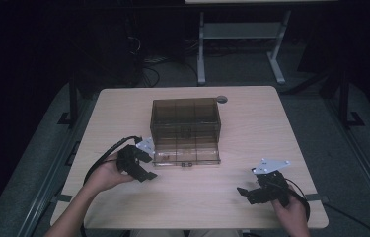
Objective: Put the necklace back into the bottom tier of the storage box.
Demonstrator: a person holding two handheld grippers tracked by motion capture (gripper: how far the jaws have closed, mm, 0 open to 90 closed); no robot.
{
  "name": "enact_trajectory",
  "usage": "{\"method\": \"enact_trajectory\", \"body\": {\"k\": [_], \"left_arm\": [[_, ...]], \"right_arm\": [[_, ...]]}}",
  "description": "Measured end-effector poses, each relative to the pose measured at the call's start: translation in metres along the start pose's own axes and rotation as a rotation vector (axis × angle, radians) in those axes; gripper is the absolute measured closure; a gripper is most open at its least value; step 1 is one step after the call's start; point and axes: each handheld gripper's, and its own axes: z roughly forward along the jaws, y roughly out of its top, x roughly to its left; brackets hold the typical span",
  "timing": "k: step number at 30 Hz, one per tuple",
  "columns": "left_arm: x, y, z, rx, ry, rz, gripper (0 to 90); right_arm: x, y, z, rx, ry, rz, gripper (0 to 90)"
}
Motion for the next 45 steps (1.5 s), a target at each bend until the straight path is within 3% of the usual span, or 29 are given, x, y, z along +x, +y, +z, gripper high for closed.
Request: {"method": "enact_trajectory", "body": {"k": [18,30,40,45], "left_arm": [[-0.01,-0.009,-0.002,-0.024,0.006,0.008,31.4],[-0.018,-0.021,-0.001,-0.056,0.006,-0.023,29.5],[-0.025,-0.03,0.001,-0.061,0.008,-0.018,28.4],[-0.034,-0.038,0.002,-0.112,0.03,-0.045,28.5]], "right_arm": [[-0.001,-0.001,-0.001,0.0,-0.001,-0.003,13.8],[0.0,-0.001,-0.002,-0.003,-0.003,-0.002,13.8],[0.0,-0.002,-0.001,0.0,-0.005,0.0,13.8],[0.0,-0.003,-0.002,0.0,0.0,-0.002,13.7]]}}
